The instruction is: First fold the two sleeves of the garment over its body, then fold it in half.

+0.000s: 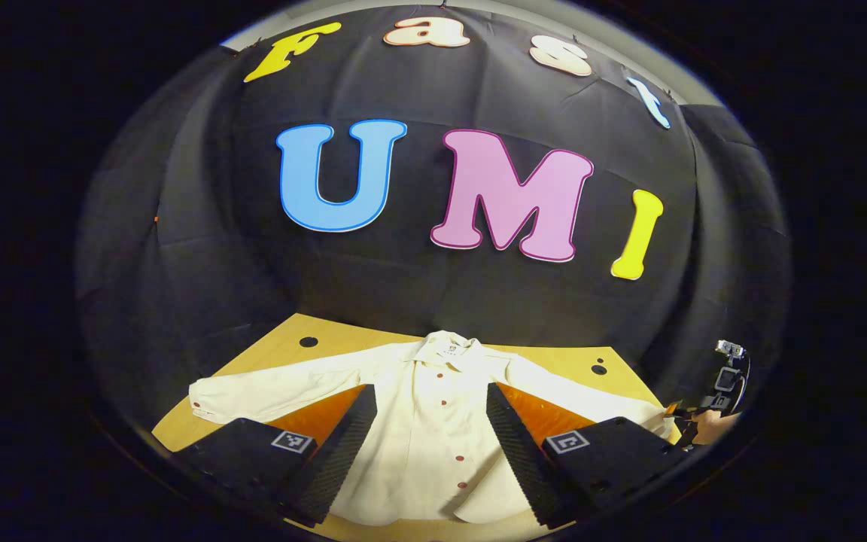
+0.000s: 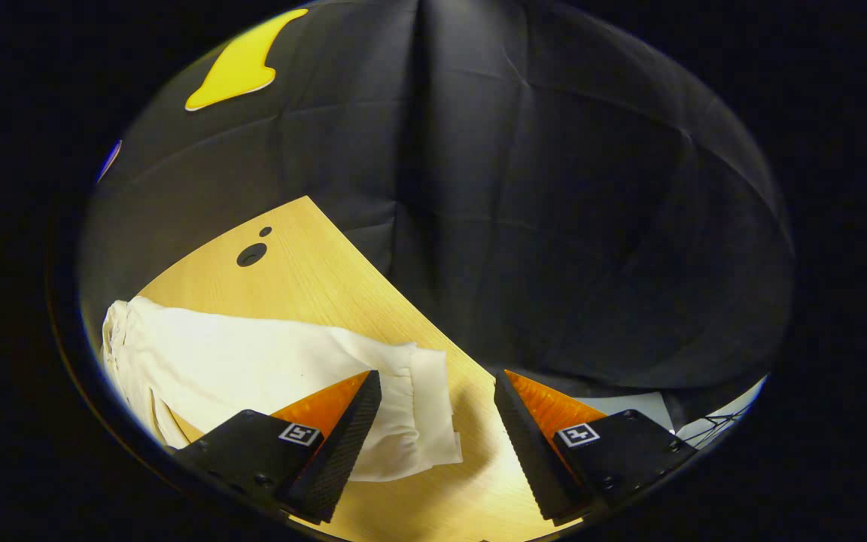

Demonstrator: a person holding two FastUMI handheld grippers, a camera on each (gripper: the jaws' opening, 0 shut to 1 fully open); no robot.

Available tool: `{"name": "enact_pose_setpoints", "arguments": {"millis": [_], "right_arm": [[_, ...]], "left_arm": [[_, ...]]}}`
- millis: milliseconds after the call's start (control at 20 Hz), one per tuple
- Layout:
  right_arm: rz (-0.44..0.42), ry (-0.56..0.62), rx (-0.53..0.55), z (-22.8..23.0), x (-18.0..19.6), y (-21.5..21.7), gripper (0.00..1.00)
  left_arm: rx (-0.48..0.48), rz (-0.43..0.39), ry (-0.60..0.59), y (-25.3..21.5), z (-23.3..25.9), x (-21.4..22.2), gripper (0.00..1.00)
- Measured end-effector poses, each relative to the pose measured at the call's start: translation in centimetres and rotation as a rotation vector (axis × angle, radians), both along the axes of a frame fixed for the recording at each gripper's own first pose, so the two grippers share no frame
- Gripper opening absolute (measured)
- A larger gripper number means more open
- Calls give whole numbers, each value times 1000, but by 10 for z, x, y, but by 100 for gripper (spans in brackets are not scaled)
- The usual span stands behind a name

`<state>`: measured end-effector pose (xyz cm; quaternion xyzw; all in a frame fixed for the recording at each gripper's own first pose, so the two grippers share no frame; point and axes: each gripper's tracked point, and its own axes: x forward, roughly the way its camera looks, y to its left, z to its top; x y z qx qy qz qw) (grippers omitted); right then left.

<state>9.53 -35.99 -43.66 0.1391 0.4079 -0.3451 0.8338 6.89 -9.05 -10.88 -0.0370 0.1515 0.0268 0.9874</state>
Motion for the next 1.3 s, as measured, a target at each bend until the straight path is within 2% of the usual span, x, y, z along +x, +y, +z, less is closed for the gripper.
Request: {"name": "enact_pose_setpoints", "arguments": {"millis": [150,250,350,400,550,600,650,850,950,1050,1100,1150,1300], "right_arm": [[9,37,40,-18,-5,-8,94],[21,57,74,-25,-6,-2,87],[36,65,106,-35,-4,6,75],[43,58,120,-36,1,10,54],[38,33,96,-27,10,9,34],[47,23,100,-22,12,11,13],[55,15,100,-15,13,13,7],[142,-73,107,25,36,43,7],[212,-124,84,53,55,67,7],[302,-170,83,81,81,107,7],[350,-195,89,96,94,133,7],[398,-218,91,110,105,157,7],[537,-274,91,144,145,236,7]], "left_arm": [[8,12,7,-3,-3,1,96],[8,10,3,-8,-2,1,96],[19,6,-3,-12,2,-1,96],[25,3,-7,-13,3,-2,96],[37,0,-12,-9,5,-5,96],[36,4,-12,-5,5,-6,96],[32,10,-11,-1,5,-7,96],[25,39,-17,21,5,-11,96],[41,48,-28,34,9,-13,96],[55,56,-40,50,12,-16,96],[55,60,-46,58,13,-19,92],[50,65,-49,66,15,-21,96],[37,90,-56,93,15,-33,96]]}}
